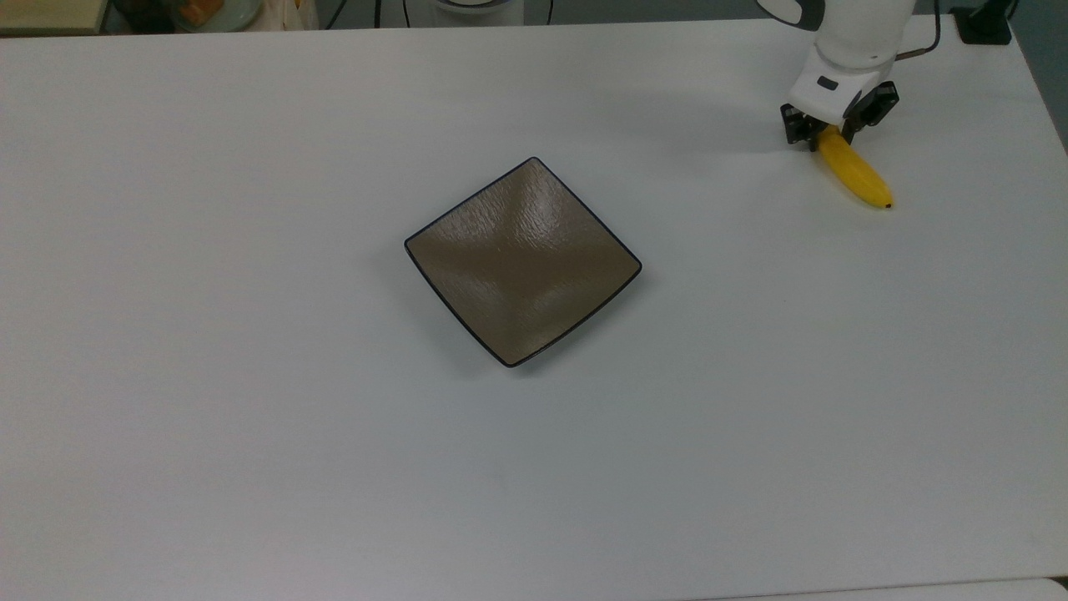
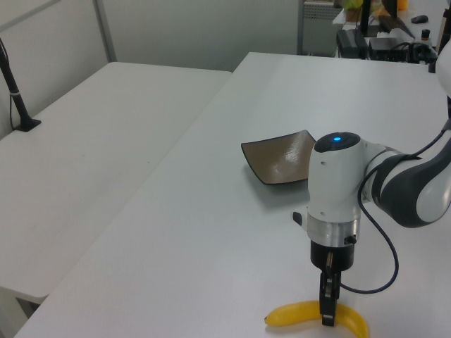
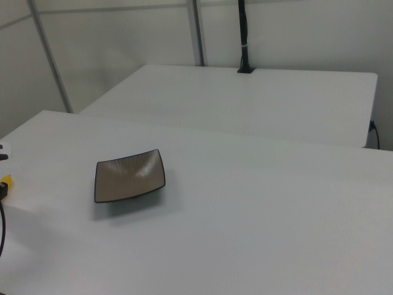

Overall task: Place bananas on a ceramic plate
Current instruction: 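Lower the gripper onto the banana and close it around the middle, then lift the banana and carry it over the brown plate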

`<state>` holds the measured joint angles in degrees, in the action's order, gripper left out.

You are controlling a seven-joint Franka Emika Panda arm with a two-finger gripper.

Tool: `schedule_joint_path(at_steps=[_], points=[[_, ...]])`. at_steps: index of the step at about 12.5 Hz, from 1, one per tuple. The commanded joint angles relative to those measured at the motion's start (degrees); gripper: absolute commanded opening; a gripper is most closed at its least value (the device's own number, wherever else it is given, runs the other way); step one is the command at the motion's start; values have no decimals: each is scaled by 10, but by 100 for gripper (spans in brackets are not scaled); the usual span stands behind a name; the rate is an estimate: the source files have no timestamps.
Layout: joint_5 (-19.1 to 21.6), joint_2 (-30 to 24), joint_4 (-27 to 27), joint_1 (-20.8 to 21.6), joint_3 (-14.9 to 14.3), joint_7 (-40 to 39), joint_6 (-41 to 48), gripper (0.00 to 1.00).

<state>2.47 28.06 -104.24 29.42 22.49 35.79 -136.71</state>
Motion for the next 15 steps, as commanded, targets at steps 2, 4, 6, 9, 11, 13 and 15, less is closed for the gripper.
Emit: schedule_joint_path(at_steps=[2, 4, 6, 9, 11, 13, 15], points=[[-10, 0, 5, 3, -3, 18, -9, 2], [-3, -16, 16, -5, -3, 18, 4, 2], [-3, -43, 18, -19, -3, 17, 29, 2], [-38, -88, 18, -43, -6, 9, 60, 2], [-62, -117, 26, -65, -9, -11, 109, 2], [-62, -124, 45, -76, -25, -52, 174, 2], [-63, -123, 73, -78, -56, -111, 244, 3]])
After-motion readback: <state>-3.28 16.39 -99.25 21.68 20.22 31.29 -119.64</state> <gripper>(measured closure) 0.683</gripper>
